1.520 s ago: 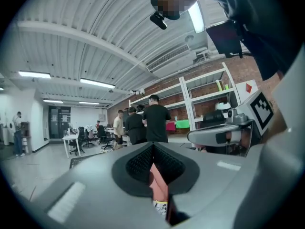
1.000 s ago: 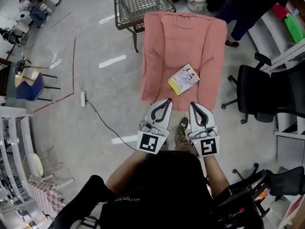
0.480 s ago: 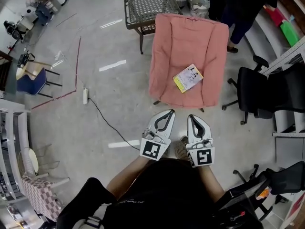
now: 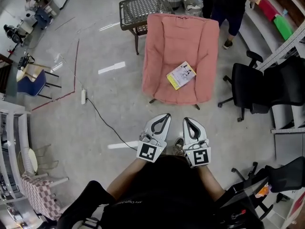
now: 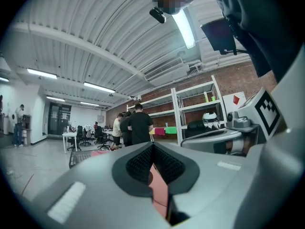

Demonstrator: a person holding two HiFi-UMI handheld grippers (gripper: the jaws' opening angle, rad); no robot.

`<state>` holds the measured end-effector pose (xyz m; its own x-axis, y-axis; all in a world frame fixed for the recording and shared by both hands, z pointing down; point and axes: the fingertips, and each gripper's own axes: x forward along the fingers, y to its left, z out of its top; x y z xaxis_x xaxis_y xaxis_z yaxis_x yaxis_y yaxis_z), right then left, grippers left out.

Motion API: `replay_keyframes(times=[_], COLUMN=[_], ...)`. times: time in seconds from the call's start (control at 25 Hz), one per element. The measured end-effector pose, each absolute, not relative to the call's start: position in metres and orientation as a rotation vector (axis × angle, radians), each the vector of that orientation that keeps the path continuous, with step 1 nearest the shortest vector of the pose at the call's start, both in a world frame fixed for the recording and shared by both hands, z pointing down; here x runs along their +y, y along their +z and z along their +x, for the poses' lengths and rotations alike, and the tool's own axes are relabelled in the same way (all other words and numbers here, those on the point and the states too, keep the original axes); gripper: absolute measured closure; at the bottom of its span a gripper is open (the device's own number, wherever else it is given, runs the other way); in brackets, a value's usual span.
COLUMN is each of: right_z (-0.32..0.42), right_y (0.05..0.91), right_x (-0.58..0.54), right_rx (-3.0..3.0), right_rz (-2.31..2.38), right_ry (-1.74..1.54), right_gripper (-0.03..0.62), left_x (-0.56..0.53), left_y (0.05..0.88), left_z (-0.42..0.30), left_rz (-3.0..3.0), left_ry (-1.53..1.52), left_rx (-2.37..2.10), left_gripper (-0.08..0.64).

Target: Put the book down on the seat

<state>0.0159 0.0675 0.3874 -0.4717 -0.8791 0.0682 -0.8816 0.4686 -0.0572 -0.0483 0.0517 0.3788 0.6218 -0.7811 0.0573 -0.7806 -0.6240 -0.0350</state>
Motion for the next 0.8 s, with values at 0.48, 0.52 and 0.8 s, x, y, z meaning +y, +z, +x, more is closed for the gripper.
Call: replay_keyframes(times=[0.48,0.52,0.8], right_z=[0.014,0.012,0.004], right_y=[0.379,0.379,0.379], right_x=[0.078,0.078,0.071], right_rx=[-2.682,-2.683,-2.632], right_rz=[1.562,1.562,1.592], right_ry=[0.11,0.106,0.095], right_gripper=[0.583,0.583,0.584], left_x=[0.065,0.065,0.059], left_y=[0.375,0.374,0.376], left_z=[-0.043,-0.044,-0.053], left_rz=[-2.819,-2.818,-2.818], left_ry=[-0.068,-0.066,-0.061], left_rx=[1.369,1.369,1.365], left_gripper=[0.563,0.563,0.563])
